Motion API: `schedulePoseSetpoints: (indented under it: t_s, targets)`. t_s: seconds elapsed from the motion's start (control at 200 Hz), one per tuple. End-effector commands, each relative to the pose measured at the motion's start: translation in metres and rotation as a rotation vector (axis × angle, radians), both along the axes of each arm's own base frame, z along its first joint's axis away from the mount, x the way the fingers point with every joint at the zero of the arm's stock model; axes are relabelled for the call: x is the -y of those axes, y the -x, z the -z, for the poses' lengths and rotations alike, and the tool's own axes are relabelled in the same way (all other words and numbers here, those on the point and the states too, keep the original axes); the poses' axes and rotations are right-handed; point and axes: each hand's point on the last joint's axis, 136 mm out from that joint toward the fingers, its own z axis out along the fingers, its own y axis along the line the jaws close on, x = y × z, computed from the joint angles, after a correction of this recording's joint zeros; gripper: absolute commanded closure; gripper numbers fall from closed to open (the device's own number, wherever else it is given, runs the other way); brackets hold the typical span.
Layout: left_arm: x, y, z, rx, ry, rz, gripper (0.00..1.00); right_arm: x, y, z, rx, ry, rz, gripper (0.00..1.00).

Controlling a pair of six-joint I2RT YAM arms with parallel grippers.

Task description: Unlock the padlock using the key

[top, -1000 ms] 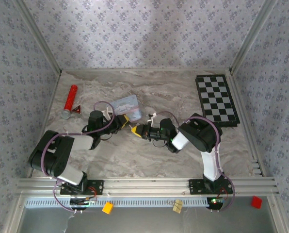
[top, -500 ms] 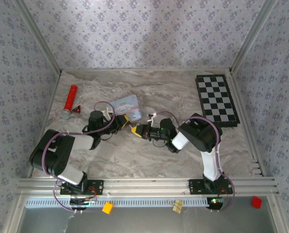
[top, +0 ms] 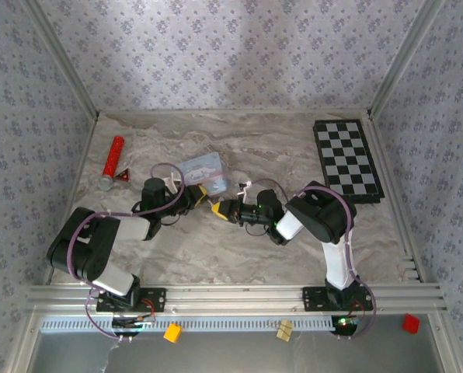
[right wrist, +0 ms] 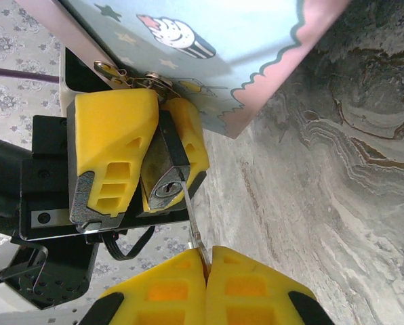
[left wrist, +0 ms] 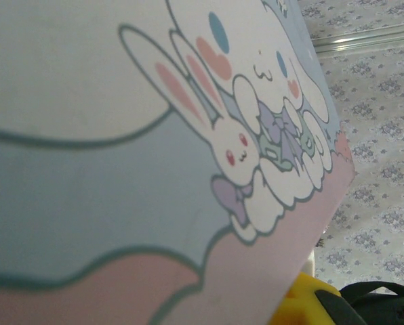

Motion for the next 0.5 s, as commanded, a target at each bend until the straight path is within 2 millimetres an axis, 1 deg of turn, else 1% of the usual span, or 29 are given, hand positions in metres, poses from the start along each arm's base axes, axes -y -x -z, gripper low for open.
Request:
schedulePoseSetpoints:
  t_s: [0.0, 0.29, 0.5]
  targets:
    - [0.0081, 0.0005, -0.015, 0.075, 0.029, 0.047, 1.0, -0.002, -0.0002, -0.0127, 0.026, -0.025, 0.002, 1.0]
    - [0.0092, -0.0035, -0.0159, 0.083, 0.034, 0.043, 1.0, -0.0024, 0.0003, -0.0167, 0.037, -0.031, 0.0, 1.0]
    - [0.0104, -0.0043, -0.0157, 0.082, 0.039, 0.044, 1.0, -0.0028, 0.0015, -0.0154, 0.035, -0.028, -0.002, 1.0]
